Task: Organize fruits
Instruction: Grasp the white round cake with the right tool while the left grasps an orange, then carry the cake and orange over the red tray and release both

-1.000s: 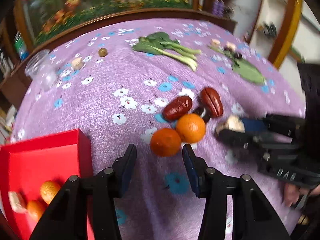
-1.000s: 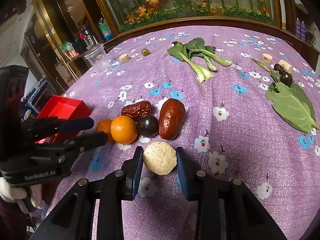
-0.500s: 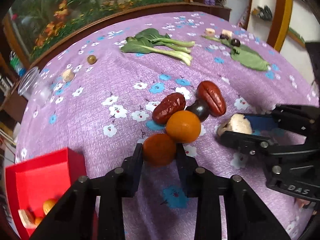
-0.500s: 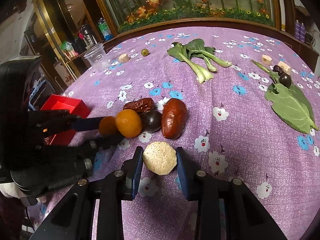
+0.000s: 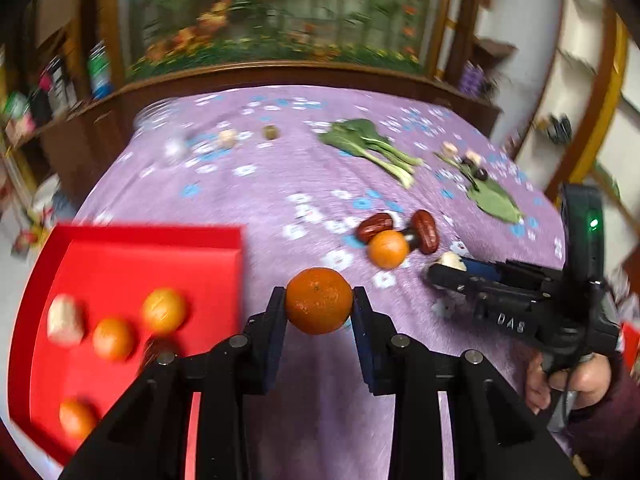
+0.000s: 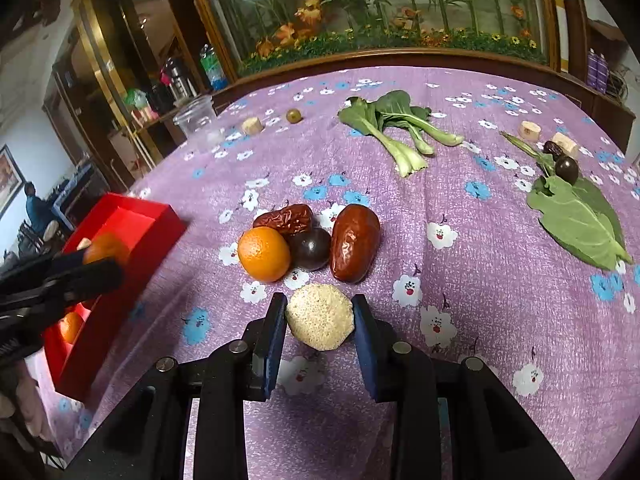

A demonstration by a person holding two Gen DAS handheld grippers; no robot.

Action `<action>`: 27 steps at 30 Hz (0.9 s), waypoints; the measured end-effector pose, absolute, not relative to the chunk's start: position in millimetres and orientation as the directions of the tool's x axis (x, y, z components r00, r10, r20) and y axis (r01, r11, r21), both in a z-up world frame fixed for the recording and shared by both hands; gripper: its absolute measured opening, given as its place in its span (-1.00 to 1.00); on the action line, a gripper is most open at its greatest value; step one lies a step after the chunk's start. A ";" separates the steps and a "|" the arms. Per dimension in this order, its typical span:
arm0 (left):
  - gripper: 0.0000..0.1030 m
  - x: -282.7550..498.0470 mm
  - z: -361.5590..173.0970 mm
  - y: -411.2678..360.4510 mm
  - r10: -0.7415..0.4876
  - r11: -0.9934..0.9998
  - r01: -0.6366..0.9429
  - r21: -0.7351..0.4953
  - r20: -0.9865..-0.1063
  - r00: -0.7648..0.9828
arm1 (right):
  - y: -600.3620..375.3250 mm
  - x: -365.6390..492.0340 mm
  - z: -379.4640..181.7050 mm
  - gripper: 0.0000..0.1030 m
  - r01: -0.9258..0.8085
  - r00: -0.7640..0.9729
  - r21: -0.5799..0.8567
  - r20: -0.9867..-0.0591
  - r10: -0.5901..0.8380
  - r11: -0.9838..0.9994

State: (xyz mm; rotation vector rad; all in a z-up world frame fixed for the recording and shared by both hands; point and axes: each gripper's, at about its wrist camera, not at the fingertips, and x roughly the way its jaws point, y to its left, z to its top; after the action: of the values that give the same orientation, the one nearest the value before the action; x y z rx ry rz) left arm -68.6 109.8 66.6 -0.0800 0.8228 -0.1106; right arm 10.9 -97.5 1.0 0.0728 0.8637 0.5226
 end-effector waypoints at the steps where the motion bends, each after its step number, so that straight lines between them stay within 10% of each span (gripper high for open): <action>1: -0.40 -76.4 67.9 119.7 -0.125 0.990 0.040 -0.133 -0.723 0.680 | -97.3 10.4 0.3 -0.32 -0.404 0.531 0.268 -0.710 0.462 0.875; 27: -0.39 -175.3 43.1 275.3 0.051 0.923 -0.300 -0.240 -0.698 0.715 | 82.5 -65.3 53.0 -0.31 -0.675 0.384 0.205 -0.724 0.574 0.709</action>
State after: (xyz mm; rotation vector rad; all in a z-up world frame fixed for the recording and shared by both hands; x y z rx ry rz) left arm -175.3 275.3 43.1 -0.3523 0.7533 0.1987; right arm -65.3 82.5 53.0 -0.1310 0.8663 0.7985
